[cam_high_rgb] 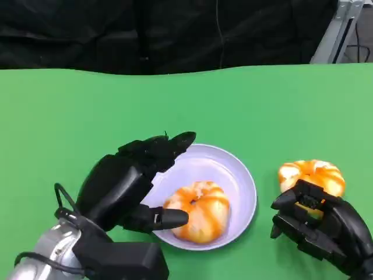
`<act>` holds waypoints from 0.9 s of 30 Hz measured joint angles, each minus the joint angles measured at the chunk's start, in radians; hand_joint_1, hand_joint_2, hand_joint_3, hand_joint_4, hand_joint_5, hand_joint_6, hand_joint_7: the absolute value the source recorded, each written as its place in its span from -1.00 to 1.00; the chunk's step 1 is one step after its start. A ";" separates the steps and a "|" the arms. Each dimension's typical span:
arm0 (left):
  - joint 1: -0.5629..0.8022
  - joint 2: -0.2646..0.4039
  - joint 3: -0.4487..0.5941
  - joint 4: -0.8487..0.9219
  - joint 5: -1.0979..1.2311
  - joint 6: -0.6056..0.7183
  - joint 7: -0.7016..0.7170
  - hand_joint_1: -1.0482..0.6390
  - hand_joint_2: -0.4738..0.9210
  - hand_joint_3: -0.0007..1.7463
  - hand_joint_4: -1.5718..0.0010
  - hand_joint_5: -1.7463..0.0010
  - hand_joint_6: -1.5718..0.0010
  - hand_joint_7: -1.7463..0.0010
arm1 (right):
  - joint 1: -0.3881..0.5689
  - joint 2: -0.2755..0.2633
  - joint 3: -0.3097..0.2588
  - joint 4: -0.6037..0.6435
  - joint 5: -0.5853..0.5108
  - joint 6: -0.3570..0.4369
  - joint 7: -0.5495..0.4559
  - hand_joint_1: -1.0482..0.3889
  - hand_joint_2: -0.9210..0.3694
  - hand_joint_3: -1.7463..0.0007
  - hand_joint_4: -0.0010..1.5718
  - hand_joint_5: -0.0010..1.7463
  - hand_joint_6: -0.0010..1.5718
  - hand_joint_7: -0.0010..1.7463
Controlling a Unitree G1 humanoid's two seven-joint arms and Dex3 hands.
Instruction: Grasp the bread from the table and place it into the plate.
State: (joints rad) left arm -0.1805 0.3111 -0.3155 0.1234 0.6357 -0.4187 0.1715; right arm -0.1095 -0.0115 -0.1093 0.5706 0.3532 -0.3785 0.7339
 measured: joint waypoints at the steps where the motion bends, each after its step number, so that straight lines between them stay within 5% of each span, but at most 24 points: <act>1: 0.021 0.000 0.023 0.000 -0.048 -0.031 0.001 -1.00 1.00 -0.15 0.61 0.99 0.78 0.99 | -0.001 0.000 -0.001 0.002 0.000 -0.007 0.002 0.42 -0.99 0.56 -0.32 0.87 -0.18 0.29; 7: 0.107 0.003 0.118 0.001 -0.171 -0.101 0.003 -1.00 1.00 -0.13 0.60 0.98 0.78 0.99 | -0.002 -0.006 -0.002 0.015 0.000 -0.024 0.003 0.42 -0.99 0.55 -0.32 0.85 -0.19 0.29; 18: 0.109 -0.002 0.122 0.001 -0.172 -0.113 0.001 -1.00 1.00 -0.13 0.59 0.99 0.78 1.00 | -0.002 -0.006 -0.002 0.022 0.000 -0.033 0.004 0.42 -0.98 0.54 -0.31 0.85 -0.19 0.29; 19: 0.109 -0.002 0.122 0.001 -0.172 -0.113 0.001 -0.95 1.00 -0.24 0.47 0.96 0.66 0.97 | -0.002 -0.006 -0.002 0.022 0.000 -0.033 0.004 0.43 -0.99 0.54 -0.31 0.85 -0.19 0.29; 27: 0.152 -0.028 0.204 0.161 -0.333 -0.337 0.007 -0.89 1.00 -0.34 0.36 0.95 0.55 0.96 | -0.004 -0.011 -0.002 0.025 0.001 -0.035 0.013 0.42 -1.00 0.54 -0.32 0.85 -0.18 0.27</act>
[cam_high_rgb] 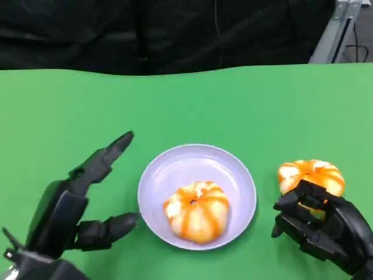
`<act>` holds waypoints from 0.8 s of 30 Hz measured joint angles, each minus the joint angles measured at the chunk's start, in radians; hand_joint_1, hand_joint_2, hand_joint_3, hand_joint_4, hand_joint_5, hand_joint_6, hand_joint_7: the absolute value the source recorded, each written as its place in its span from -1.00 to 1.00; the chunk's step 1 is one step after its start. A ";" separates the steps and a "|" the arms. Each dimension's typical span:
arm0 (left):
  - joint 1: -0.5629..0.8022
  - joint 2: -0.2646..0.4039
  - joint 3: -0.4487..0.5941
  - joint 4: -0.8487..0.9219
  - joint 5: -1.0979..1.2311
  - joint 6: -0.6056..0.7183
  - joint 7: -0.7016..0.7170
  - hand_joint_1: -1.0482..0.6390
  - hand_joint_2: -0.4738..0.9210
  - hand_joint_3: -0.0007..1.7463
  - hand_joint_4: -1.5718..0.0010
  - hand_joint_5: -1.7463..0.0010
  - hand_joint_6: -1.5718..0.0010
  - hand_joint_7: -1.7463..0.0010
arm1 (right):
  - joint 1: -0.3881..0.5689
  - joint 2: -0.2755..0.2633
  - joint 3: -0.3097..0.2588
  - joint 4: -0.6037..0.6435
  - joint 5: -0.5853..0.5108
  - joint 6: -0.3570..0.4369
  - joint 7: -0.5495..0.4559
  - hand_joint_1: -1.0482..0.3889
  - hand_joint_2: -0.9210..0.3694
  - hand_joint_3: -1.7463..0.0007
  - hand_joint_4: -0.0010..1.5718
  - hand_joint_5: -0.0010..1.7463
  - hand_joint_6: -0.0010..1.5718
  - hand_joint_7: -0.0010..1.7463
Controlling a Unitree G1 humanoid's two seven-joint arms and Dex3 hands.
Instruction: Grasp the bread from the table and place it into the plate.
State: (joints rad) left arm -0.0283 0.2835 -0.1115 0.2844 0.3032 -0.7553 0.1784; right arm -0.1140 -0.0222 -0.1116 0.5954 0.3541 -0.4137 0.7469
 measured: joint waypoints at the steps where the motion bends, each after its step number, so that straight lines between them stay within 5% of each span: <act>1: 0.002 -0.003 0.005 0.006 -0.002 -0.012 0.000 -0.88 1.00 -0.35 0.36 0.95 0.54 0.96 | 0.000 0.000 0.001 0.000 0.000 0.000 0.001 0.42 -1.00 0.54 -0.32 0.85 -0.18 0.27; 24: 0.032 -0.026 0.083 0.079 -0.079 -0.119 -0.038 -0.83 1.00 -0.40 0.30 0.98 0.48 0.98 | -0.001 -0.005 -0.001 0.003 0.001 0.002 0.002 0.42 -1.00 0.55 -0.34 0.86 -0.19 0.27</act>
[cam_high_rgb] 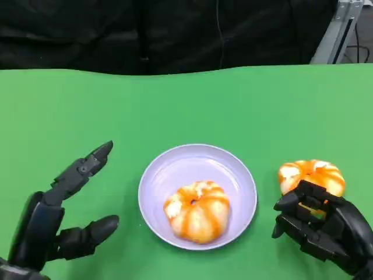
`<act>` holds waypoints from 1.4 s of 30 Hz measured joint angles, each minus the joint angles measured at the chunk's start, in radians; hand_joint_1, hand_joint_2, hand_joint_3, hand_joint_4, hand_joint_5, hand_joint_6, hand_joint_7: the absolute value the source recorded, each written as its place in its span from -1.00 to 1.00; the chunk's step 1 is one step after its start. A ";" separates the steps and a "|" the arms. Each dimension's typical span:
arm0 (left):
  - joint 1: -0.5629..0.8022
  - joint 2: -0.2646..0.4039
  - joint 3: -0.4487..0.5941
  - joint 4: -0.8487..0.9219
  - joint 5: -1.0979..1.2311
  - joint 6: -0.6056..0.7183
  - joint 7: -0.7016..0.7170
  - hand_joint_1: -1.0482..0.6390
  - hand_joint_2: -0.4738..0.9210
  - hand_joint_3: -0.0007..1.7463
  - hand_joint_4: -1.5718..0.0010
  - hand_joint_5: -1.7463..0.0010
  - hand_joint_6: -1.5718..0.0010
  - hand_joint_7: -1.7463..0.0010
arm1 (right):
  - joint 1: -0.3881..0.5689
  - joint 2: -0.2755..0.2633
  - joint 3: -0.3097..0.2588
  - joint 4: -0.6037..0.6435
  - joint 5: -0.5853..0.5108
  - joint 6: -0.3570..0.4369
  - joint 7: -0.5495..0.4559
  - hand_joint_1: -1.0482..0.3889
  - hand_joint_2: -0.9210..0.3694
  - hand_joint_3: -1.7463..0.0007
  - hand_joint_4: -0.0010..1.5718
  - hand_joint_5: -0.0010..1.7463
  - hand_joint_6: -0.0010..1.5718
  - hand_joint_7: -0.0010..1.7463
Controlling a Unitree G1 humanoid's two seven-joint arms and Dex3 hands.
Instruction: Grasp the bread from the table and place it into the plate.
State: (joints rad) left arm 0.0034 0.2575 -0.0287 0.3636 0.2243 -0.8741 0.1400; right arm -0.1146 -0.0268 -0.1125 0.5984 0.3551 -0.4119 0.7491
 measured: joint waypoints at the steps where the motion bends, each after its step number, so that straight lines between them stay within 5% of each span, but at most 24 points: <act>1: 0.000 -0.001 0.001 0.000 0.000 0.000 -0.001 -0.83 1.00 -0.40 0.30 0.98 0.48 0.98 | 0.000 0.000 0.000 0.000 0.000 0.000 0.000 0.42 -1.00 0.55 -0.35 0.86 -0.19 0.27; 33: 0.039 -0.065 -0.004 0.089 -0.255 -0.080 -0.255 -0.72 1.00 -0.62 0.18 0.97 0.40 0.98 | -0.001 0.000 0.000 0.002 0.000 0.000 0.000 0.42 -0.98 0.55 -0.32 0.86 -0.18 0.28; 39: 0.045 -0.082 -0.004 0.094 -0.291 -0.079 -0.300 -0.62 1.00 -0.70 0.15 0.98 0.37 0.99 | -0.004 0.000 0.000 0.003 0.000 0.000 0.000 0.41 -0.97 0.54 -0.32 0.85 -0.18 0.28; 42: 0.045 -0.089 -0.001 0.096 -0.303 -0.079 -0.313 -0.31 1.00 -0.78 0.03 0.95 0.26 0.96 | -0.004 0.000 0.000 0.003 0.000 0.000 0.000 0.44 -0.98 0.53 -0.32 0.85 -0.19 0.28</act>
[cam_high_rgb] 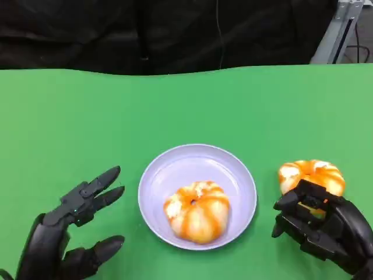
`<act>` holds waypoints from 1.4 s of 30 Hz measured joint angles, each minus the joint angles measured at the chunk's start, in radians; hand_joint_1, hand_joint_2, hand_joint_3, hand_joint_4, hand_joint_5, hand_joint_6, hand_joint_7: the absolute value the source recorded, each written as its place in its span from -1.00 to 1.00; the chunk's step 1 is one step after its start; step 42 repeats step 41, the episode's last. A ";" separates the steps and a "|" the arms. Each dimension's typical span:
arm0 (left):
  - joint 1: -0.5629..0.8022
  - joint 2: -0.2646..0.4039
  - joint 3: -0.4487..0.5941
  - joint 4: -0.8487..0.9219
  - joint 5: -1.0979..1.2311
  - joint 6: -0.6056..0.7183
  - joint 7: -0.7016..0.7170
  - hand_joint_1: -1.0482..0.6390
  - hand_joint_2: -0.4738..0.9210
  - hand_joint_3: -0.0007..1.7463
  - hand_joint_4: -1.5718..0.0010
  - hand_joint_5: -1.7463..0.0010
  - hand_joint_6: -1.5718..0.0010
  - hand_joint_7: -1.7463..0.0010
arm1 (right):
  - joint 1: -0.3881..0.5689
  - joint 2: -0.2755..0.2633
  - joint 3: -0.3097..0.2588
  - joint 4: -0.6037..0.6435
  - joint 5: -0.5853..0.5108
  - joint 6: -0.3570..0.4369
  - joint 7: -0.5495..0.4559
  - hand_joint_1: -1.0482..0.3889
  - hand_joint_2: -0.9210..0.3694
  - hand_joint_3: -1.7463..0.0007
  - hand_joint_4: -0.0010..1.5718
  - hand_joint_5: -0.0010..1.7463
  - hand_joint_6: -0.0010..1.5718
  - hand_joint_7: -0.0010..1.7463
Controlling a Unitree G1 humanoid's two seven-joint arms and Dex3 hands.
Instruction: Grasp the bread from the table and place it into the plate.
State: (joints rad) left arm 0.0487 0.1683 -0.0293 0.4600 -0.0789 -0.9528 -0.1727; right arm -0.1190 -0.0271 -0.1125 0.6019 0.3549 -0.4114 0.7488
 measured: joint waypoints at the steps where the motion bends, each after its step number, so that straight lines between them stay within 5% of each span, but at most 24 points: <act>1: 0.000 -0.006 0.003 0.007 -0.012 0.000 -0.006 -0.21 1.00 -0.80 -0.02 0.94 0.18 0.94 | 0.000 0.000 0.000 0.000 0.000 0.000 0.000 0.44 -0.98 0.53 -0.33 0.84 -0.19 0.28; 7: -0.001 -0.043 0.012 0.052 -0.079 -0.007 -0.064 0.07 1.00 -0.64 -0.37 0.84 -0.28 0.89 | 0.000 0.000 0.000 0.000 0.000 -0.001 0.000 0.44 -0.99 0.53 -0.32 0.84 -0.18 0.27; 11: -0.007 -0.065 0.028 0.060 -0.078 -0.008 -0.064 0.10 1.00 -0.59 -0.45 0.79 -0.37 0.87 | 0.000 0.000 0.000 0.000 0.000 0.000 0.000 0.43 -0.98 0.54 -0.32 0.85 -0.18 0.28; 14: -0.009 -0.069 0.035 0.061 -0.069 -0.009 -0.063 0.17 1.00 -0.45 0.02 -0.27 -0.29 0.40 | 0.000 0.000 0.000 0.000 0.000 0.000 0.000 0.42 -0.99 0.54 -0.33 0.85 -0.19 0.28; 21: -0.009 -0.074 0.059 0.061 -0.045 -0.009 -0.063 0.18 1.00 -0.43 0.11 -0.46 -0.22 0.25 | 0.000 0.000 0.000 0.000 0.000 0.000 0.000 0.42 -0.98 0.53 -0.34 0.85 -0.19 0.28; 23: -0.009 -0.077 0.063 0.061 -0.045 -0.008 -0.063 0.18 1.00 -0.41 0.19 -0.73 -0.06 -0.05 | 0.000 0.000 0.000 0.000 0.000 0.000 0.000 0.43 -0.98 0.53 -0.33 0.86 -0.18 0.28; 30: -0.010 -0.088 0.084 0.061 -0.048 -0.003 -0.063 0.16 1.00 -0.42 0.22 -0.87 0.06 -0.30 | 0.000 0.000 0.000 0.000 0.000 0.000 -0.001 0.43 -0.97 0.52 -0.34 0.87 -0.19 0.30; 42: -0.010 -0.097 0.098 0.054 -0.043 -0.002 -0.061 0.13 1.00 -0.43 0.22 -0.85 0.09 -0.33 | 0.000 -0.005 -0.001 -0.002 0.000 0.000 0.000 0.44 -0.97 0.49 -0.34 0.88 -0.20 0.31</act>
